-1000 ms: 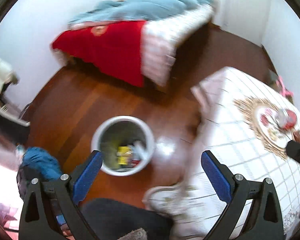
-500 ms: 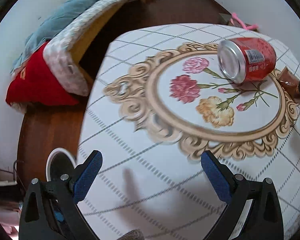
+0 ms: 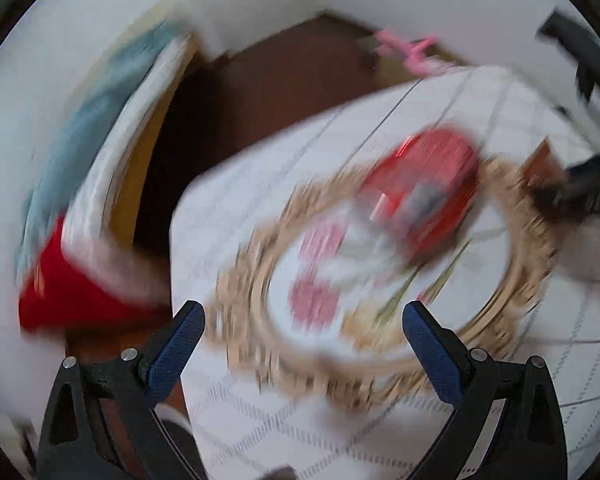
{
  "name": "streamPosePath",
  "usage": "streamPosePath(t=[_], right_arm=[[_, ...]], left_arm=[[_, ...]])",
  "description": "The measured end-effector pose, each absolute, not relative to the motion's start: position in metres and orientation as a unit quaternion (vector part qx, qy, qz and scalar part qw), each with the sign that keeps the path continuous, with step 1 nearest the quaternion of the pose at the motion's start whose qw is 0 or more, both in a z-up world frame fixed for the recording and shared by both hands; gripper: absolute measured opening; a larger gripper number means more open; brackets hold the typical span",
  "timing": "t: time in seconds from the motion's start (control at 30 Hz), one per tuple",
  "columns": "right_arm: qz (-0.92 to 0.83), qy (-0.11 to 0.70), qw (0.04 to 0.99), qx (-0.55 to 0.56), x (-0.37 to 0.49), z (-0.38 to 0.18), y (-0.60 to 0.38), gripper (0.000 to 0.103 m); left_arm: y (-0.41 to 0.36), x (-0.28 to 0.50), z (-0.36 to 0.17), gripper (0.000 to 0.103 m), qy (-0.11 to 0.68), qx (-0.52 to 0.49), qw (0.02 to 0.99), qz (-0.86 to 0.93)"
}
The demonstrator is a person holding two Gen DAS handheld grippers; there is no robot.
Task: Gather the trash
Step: 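Grasp the brown snack packet with the right gripper while the left grasps the red Coke can, then carry the snack packet and Coke can over the bin and release both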
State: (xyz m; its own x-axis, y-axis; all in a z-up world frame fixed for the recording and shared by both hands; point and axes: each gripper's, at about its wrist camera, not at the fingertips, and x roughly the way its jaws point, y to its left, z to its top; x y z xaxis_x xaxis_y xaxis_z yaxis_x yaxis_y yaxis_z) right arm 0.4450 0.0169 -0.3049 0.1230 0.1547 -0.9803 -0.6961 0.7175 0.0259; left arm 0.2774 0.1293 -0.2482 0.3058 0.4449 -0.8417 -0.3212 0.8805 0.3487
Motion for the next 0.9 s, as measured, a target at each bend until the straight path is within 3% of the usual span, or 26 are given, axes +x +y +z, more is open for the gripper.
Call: streamPosePath(t=[0.13, 0.33, 0.43, 0.47, 0.67, 0.9], right_arm=[[0.286, 0.604, 0.719, -0.192, 0.442, -0.299, -0.010, 0.053], [0.266, 0.638, 0.709, -0.142, 0.460, -0.310, -0.029, 0.057], [0.267, 0.643, 0.706, -0.129, 0.467, -0.314, -0.031, 0.057], [0.269, 0.644, 0.705, -0.126, 0.470, -0.315, -0.032, 0.057], [0.279, 0.636, 0.707, -0.131, 0.466, -0.313, -0.038, 0.057], [0.289, 0.635, 0.707, -0.115, 0.458, -0.310, -0.042, 0.057]], left_arm=[[0.122, 0.331, -0.241, 0.101, 0.563, 0.101, 0.810, 0.129], [0.116, 0.388, -0.282, 0.100, 0.632, 0.127, 0.764, 0.036], [0.118, 0.403, -0.297, 0.099, 0.651, 0.094, 0.753, 0.024], [0.118, 0.404, -0.299, 0.084, 0.649, 0.084, 0.756, 0.028], [0.114, 0.395, -0.296, 0.083, 0.632, 0.032, 0.771, 0.066], [0.123, 0.353, -0.294, 0.084, 0.621, -0.119, 0.750, 0.195]])
